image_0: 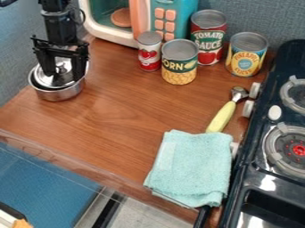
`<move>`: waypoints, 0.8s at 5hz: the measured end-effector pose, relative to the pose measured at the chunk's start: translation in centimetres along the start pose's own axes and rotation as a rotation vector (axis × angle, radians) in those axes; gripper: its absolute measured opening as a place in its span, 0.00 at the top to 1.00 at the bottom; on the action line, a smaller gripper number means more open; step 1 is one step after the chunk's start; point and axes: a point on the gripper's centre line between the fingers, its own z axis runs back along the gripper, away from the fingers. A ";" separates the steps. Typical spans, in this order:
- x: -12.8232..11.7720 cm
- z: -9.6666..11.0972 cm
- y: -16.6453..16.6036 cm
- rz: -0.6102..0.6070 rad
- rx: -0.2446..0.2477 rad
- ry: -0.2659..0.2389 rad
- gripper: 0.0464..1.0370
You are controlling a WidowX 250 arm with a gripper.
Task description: Remove the silver pot lid and put it on the top right of the blue cloth
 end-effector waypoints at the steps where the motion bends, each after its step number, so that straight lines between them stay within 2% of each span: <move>1: 0.0 0.1 0.0 0.001 -0.004 0.004 0.04; 3: -0.2 0.1 -0.2 -0.014 -0.021 0.016 0.04; 4: -0.5 0.9 -0.2 -0.019 -0.036 0.012 0.04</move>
